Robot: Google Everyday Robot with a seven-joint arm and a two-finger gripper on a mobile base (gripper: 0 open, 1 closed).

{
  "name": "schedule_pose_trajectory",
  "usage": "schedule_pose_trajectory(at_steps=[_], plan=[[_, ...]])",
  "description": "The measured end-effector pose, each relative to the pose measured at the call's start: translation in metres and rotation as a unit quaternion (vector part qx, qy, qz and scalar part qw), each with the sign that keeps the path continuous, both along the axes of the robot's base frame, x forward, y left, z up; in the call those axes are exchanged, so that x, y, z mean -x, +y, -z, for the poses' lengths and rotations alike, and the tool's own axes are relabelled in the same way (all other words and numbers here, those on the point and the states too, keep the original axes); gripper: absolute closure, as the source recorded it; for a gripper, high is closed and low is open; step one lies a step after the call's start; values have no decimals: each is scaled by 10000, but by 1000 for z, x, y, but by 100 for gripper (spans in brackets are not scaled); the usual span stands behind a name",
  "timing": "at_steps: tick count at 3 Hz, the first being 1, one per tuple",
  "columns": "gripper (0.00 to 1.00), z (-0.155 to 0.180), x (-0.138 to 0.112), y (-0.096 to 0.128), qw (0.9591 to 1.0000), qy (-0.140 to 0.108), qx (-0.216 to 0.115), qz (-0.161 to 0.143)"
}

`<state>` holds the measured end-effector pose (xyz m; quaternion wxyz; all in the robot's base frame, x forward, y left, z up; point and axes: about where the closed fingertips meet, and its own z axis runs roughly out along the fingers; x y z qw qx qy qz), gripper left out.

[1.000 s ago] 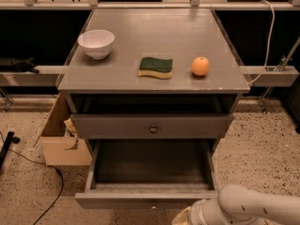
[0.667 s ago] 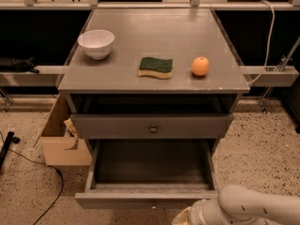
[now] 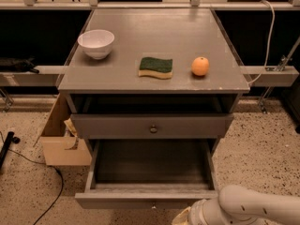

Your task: Close middle drawer

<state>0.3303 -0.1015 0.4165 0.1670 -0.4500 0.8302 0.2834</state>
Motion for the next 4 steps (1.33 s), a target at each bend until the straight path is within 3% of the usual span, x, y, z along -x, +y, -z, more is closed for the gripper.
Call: schedule_pose_trajectory(at_steps=[2,3,4], plan=[[12,2,-8,8,10000,-7,73,-51],[0,9,-35,15,9997,-52,232,-74],[0,15,-59,17,9992,-153,380,-38]])
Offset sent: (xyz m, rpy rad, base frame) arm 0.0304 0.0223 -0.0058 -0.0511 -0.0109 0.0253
